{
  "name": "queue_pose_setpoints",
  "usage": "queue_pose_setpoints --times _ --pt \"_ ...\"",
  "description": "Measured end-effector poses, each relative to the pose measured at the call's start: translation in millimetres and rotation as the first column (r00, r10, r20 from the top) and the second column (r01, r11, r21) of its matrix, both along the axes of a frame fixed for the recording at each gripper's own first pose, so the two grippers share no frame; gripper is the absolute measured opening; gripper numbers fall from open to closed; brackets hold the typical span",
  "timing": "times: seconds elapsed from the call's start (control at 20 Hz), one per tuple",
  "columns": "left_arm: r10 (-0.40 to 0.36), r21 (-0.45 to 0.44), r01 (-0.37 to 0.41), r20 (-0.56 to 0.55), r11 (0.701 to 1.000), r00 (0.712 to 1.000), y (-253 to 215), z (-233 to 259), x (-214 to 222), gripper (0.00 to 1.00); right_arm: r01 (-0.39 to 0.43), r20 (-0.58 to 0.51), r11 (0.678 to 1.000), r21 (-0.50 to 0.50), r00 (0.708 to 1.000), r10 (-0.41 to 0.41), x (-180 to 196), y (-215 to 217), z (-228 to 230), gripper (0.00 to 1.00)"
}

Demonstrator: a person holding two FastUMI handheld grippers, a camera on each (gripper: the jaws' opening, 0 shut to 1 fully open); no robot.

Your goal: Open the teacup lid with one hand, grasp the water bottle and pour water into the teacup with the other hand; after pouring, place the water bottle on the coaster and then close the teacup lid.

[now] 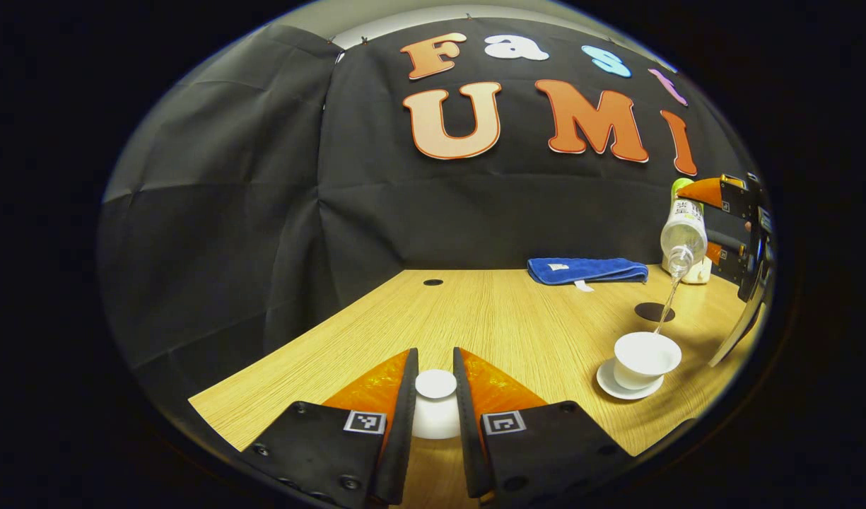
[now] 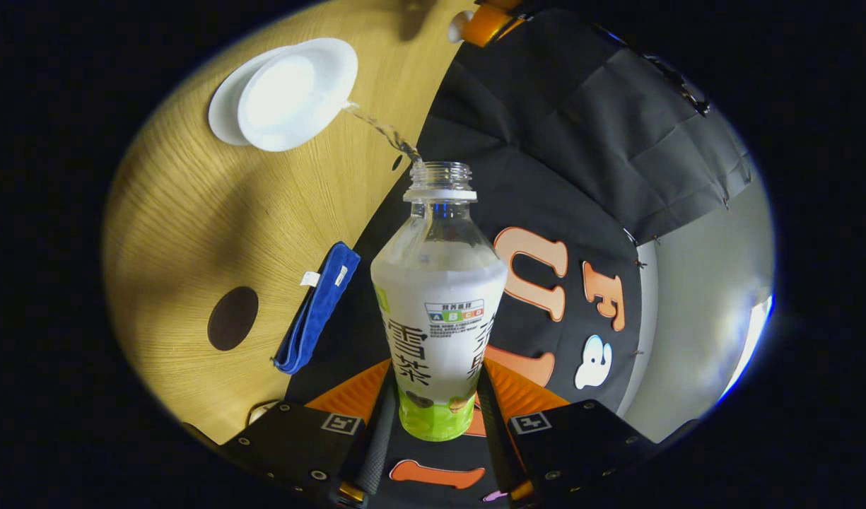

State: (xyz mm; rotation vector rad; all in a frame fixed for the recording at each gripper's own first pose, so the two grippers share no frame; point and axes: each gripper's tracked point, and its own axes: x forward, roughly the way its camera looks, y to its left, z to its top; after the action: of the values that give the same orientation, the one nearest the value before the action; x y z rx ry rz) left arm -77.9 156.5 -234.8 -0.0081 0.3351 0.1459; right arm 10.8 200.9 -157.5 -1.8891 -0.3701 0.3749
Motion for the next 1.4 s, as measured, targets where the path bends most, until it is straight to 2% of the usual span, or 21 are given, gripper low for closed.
queue_pose_setpoints --times 0.6,0.95,1.15,1.2,1.25,1.4 --pt "-0.046 0.014 0.046 0.025 0.999 0.999 -16 10 -1 0.36 -0.100 0.116 0.994 -0.053 0.988 0.106 -5 22 -13 0.62" --pt "-0.072 0.003 0.072 0.036 0.997 0.997 -31 18 3 0.36 -0.164 0.177 0.981 -0.103 0.968 0.180 -10 28 -11 0.61" --pt "-0.087 -0.004 0.087 0.046 0.996 0.995 -38 23 4 0.35 -0.211 0.237 0.970 -0.119 0.943 0.234 -12 33 -4 0.61" --pt "-0.089 -0.004 0.089 0.048 0.996 0.995 -40 24 4 0.35 -0.219 0.253 0.969 -0.118 0.937 0.243 -11 35 -2 0.65" --pt "-0.092 -0.003 0.092 0.050 0.996 0.995 -42 27 4 0.36 -0.221 0.255 0.968 -0.117 0.936 0.245 -12 36 -1 0.62" --pt "-0.095 0.001 0.095 0.059 0.995 0.994 -43 30 5 0.36 -0.227 0.241 0.967 -0.119 0.938 0.250 -23 38 -4 0.61"
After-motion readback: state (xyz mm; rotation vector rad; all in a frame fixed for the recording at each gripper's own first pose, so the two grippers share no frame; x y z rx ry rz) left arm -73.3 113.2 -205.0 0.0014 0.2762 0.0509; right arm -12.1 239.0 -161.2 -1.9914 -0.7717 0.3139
